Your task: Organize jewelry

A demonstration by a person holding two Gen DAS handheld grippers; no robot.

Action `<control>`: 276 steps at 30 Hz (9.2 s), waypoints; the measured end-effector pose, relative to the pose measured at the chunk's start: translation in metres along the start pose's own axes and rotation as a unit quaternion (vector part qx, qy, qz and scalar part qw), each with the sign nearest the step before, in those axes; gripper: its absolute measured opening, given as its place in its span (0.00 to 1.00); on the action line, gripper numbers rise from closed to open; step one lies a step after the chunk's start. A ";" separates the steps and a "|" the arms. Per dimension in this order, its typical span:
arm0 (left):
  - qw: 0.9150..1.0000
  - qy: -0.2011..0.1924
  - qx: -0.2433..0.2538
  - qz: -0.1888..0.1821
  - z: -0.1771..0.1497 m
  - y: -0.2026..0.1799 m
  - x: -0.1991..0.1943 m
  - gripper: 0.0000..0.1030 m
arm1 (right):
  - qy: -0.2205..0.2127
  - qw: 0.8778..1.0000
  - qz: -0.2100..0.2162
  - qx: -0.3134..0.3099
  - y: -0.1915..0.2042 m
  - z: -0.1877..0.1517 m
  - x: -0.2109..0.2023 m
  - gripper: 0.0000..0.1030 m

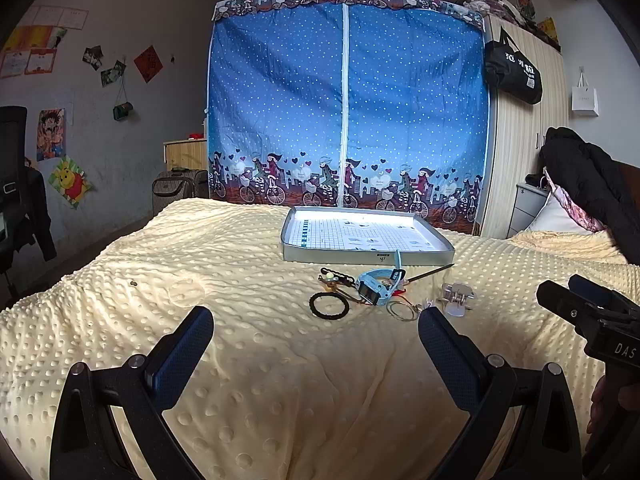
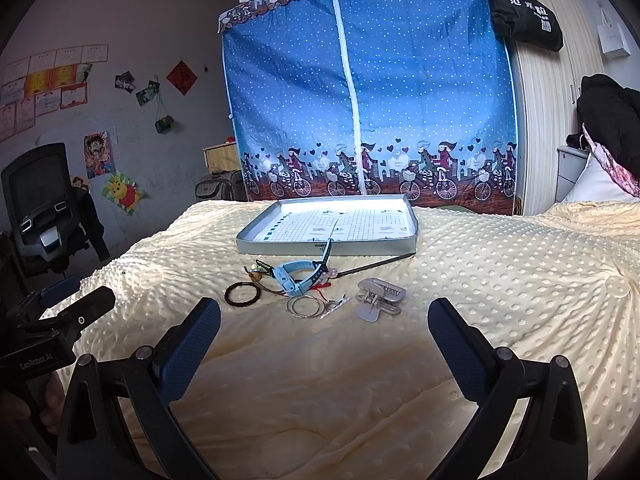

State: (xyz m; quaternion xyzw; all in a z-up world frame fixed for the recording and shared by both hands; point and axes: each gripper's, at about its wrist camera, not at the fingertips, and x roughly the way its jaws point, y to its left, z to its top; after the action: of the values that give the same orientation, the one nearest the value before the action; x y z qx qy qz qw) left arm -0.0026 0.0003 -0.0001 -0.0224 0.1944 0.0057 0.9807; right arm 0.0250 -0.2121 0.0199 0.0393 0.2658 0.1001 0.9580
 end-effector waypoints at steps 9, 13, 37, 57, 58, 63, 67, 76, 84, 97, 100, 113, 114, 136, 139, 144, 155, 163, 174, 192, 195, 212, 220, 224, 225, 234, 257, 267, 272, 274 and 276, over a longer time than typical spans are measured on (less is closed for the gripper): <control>1.000 0.004 -0.004 0.003 0.000 0.000 0.002 1.00 | 0.001 1.000 0.001 0.000 0.000 0.000 0.000 0.99; 1.000 0.011 -0.009 -0.003 -0.001 0.001 0.004 1.00 | 0.003 1.000 0.001 0.001 -0.002 0.000 0.000 0.99; 0.980 0.170 0.090 -0.052 0.012 -0.005 0.099 1.00 | 0.164 0.983 -0.034 0.081 -0.033 -0.016 0.076 0.99; 0.951 0.294 -0.068 -0.070 0.007 0.025 0.249 0.63 | 0.191 0.968 -0.074 0.146 -0.067 0.000 0.210 0.99; 0.949 0.299 -0.077 -0.070 0.005 0.025 0.253 0.61 | 0.191 0.967 -0.068 0.153 -0.069 -0.003 0.212 0.99; 0.944 0.313 -0.079 -0.065 -0.004 0.017 0.264 0.52 | 0.201 0.963 -0.034 0.176 -0.079 -0.010 0.227 0.99; 0.942 0.323 -0.073 -0.060 -0.009 0.012 0.268 0.38 | 0.200 0.964 -0.013 0.172 -0.075 -0.010 0.235 0.99; 0.943 0.315 -0.095 -0.039 -0.016 0.020 0.264 0.08 | 0.195 0.959 0.021 0.204 -0.081 -0.019 0.228 0.77; 0.947 0.304 -0.068 -0.078 -0.013 0.008 0.258 0.06 | 0.192 0.959 0.032 0.208 -0.079 -0.026 0.223 0.50; 0.958 0.256 -0.024 -0.124 0.006 -0.019 0.226 0.05 | 0.170 0.966 0.070 0.184 -0.072 -0.022 0.218 0.40; 0.957 0.257 -0.022 -0.129 0.006 -0.023 0.213 0.05 | 0.157 0.969 0.079 0.173 -0.067 -0.018 0.213 0.40; 0.963 0.227 -0.024 -0.145 0.071 -0.023 0.197 0.05 | 0.086 0.981 0.104 0.138 -0.053 0.015 0.186 0.40; 0.964 0.222 -0.024 -0.145 0.077 -0.021 0.203 0.05 | 0.084 0.981 0.104 0.137 -0.052 0.018 0.185 0.40; 0.965 0.244 -0.052 -0.083 0.079 0.033 0.376 0.06 | 0.158 0.982 0.087 0.060 0.000 0.088 0.335 0.40; 0.961 0.253 -0.070 -0.088 0.072 0.040 0.379 0.06 | 0.173 0.980 0.079 0.055 0.002 0.085 0.343 0.41; 0.963 0.242 -0.078 -0.089 0.073 0.045 0.372 0.10 | 0.188 0.979 0.059 0.052 0.003 0.086 0.347 0.41; 0.983 0.131 -0.091 -0.088 0.103 0.047 0.300 0.96 | 0.125 0.991 0.025 0.042 -0.010 0.102 0.290 0.82; 0.996 0.032 -0.030 -0.079 0.120 0.018 0.194 1.00 | 0.011 0.999 0.041 0.014 -0.012 0.111 0.182 0.99; 0.995 0.004 -0.031 -0.097 0.094 0.002 0.097 1.00 | -0.033 0.999 0.037 0.000 -0.013 0.091 0.059 0.99; 0.995 0.068 -0.008 -0.066 0.022 0.011 0.063 1.00 | 0.064 0.997 0.046 0.017 -0.021 0.030 0.024 0.99; 0.994 0.083 -0.006 -0.066 0.017 0.010 0.066 1.00 | 0.083 0.995 0.046 0.022 -0.021 0.022 0.035 0.99; 0.986 0.155 -0.018 -0.058 0.007 0.008 0.098 1.00 | 0.149 0.986 0.040 0.059 -0.018 -0.006 0.080 0.99; 0.972 0.202 -0.034 -0.112 0.017 0.001 0.131 1.00 | 0.164 0.984 0.043 0.056 -0.018 -0.005 0.093 0.99; 0.968 0.211 -0.035 -0.134 0.022 -0.010 0.150 0.96 | 0.170 0.983 0.057 0.050 -0.021 -0.003 0.106 0.99; 0.966 0.216 -0.035 -0.140 0.023 -0.013 0.157 0.90 | 0.169 0.983 0.060 0.049 -0.022 -0.002 0.108 0.99; 0.952 0.255 -0.054 -0.161 0.036 -0.030 0.220 0.67 | 0.182 0.977 0.086 0.072 -0.033 0.000 0.140 0.73; 0.924 0.346 -0.033 -0.160 0.030 -0.050 0.295 0.29 | 0.252 0.960 0.082 0.089 -0.037 -0.001 0.240 0.28; 0.925 0.346 -0.035 -0.152 0.029 -0.047 0.289 0.18 | 0.253 0.955 0.108 0.110 -0.040 -0.009 0.243 0.08; 0.932 0.329 0.003 -0.151 0.031 -0.051 0.277 0.17 | 0.227 0.961 0.112 0.111 -0.039 -0.003 0.237 0.07; 0.936 0.321 0.007 -0.147 0.033 -0.051 0.270 0.17 | 0.214 0.964 0.114 0.112 -0.038 0.000 0.236 0.07; 0.938 0.314 0.007 -0.146 0.037 -0.048 0.265 0.16 | 0.202 0.966 0.115 0.116 -0.039 0.004 0.235 0.07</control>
State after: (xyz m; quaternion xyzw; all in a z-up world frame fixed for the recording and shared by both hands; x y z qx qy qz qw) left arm 0.2571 -0.0454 -0.0646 -0.0446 0.4871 -0.1461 0.8599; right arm 0.2308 -0.2004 -0.0995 0.1591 0.4573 0.1840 0.8554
